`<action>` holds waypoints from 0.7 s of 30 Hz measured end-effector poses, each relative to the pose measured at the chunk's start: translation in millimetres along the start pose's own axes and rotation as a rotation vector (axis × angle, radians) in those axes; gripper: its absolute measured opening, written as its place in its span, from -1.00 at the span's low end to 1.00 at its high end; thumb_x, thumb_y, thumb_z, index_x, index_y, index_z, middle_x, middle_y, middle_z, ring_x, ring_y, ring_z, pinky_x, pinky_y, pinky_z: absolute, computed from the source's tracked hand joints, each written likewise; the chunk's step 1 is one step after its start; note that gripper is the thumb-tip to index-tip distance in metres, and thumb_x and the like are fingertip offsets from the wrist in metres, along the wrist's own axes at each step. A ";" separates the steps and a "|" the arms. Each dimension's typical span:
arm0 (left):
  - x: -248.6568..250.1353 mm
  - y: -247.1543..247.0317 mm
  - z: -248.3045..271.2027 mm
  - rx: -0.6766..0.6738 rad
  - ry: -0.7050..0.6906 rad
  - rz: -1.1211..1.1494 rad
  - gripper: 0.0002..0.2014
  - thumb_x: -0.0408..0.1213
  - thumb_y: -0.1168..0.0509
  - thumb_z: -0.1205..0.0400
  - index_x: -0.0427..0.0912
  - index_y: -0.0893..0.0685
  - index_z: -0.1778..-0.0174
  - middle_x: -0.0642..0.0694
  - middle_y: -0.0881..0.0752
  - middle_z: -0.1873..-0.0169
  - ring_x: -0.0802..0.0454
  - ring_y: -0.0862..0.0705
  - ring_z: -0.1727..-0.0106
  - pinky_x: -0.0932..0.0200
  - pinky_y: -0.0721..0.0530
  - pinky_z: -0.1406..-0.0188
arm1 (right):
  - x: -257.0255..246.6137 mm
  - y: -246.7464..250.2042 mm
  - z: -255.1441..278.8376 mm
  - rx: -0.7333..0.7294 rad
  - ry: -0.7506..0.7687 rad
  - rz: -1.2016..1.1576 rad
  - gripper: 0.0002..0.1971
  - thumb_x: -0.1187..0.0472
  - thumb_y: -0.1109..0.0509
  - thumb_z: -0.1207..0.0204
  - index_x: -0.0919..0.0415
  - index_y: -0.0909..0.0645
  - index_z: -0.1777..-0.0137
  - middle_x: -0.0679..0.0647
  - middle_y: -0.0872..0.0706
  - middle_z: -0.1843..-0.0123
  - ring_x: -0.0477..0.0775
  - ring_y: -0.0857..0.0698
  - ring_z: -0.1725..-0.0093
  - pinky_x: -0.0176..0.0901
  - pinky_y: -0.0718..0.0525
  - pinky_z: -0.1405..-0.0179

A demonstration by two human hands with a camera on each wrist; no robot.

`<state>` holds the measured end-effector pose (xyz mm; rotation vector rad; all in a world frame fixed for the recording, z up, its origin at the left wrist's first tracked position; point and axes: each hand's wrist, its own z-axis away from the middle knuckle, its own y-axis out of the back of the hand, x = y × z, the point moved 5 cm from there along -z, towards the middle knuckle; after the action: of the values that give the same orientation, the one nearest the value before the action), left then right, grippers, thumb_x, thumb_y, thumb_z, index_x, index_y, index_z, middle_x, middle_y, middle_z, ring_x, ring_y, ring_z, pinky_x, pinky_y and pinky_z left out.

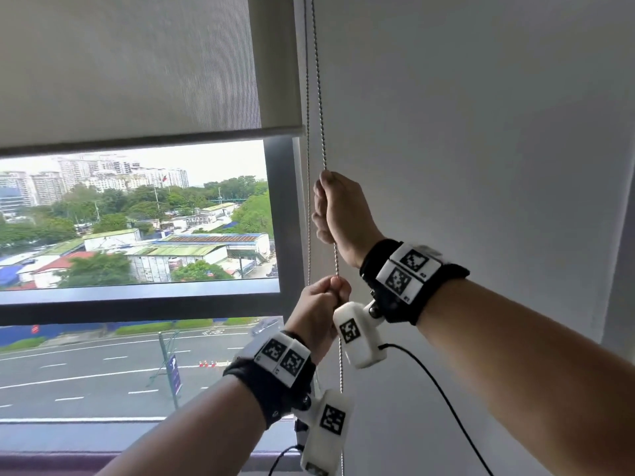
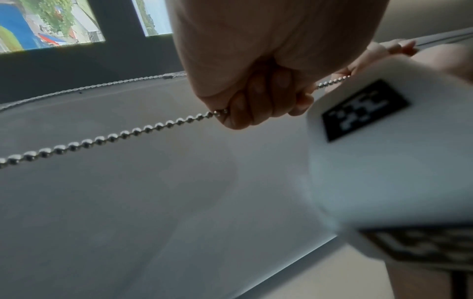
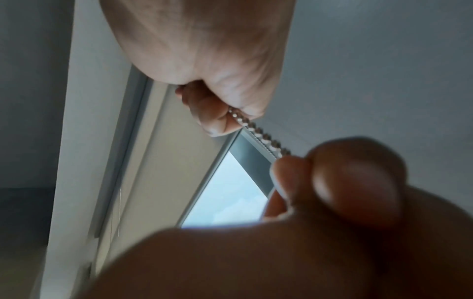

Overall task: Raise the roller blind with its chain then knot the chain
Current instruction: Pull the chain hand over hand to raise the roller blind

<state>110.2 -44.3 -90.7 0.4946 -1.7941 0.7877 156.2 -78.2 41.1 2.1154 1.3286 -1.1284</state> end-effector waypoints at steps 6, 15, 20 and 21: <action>-4.6 13.0 3.9 -0.140 0.046 0.023 -0.62 -0.26 -0.03 -0.72 -0.30 -0.74 0.15 -0.29 -0.77 0.34 -0.12 -0.76 0.32 0.04 -0.72 0.19 | 19.1 12.3 21.0 0.031 -0.008 0.007 -0.62 0.07 -0.02 -0.73 0.02 -0.25 0.38 0.01 -0.18 0.48 -0.04 -0.11 0.59 -0.36 -0.09 0.62; 73.5 -0.2 -10.3 -0.160 -0.135 0.099 -0.60 -0.14 0.02 -0.73 -0.36 -0.61 -0.13 -0.19 -0.78 0.13 -0.04 -0.74 0.10 0.14 -0.67 0.00 | 53.6 22.6 49.9 0.044 -0.004 -0.020 -0.58 0.18 -0.03 -0.76 0.13 -0.32 0.40 -0.06 -0.26 0.59 -0.10 -0.21 0.64 -0.39 -0.22 0.69; 101.5 -27.2 -19.7 -0.234 -0.144 0.097 -0.57 -0.10 0.07 -0.73 -0.31 -0.60 -0.12 -0.26 -0.75 0.00 -0.17 -0.69 -0.06 0.02 -0.55 -0.15 | 71.9 26.8 63.8 0.051 -0.054 -0.012 -0.61 0.13 -0.05 -0.76 0.23 -0.31 0.33 0.05 -0.18 0.52 -0.10 -0.13 0.63 -0.35 -0.14 0.64; 104.7 -31.8 -21.2 -0.246 -0.138 0.110 -0.56 -0.09 0.08 -0.73 -0.32 -0.61 -0.12 -0.26 -0.75 0.03 -0.17 -0.70 -0.03 0.01 -0.56 -0.13 | 73.2 28.7 67.5 0.051 -0.041 0.007 -0.62 0.16 -0.04 -0.76 0.26 -0.32 0.32 0.05 -0.18 0.51 -0.10 -0.14 0.62 -0.30 -0.14 0.62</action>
<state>108.8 -47.2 20.7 0.2962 -2.0278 0.6075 169.4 -97.1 -59.9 2.1195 1.2868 -1.2081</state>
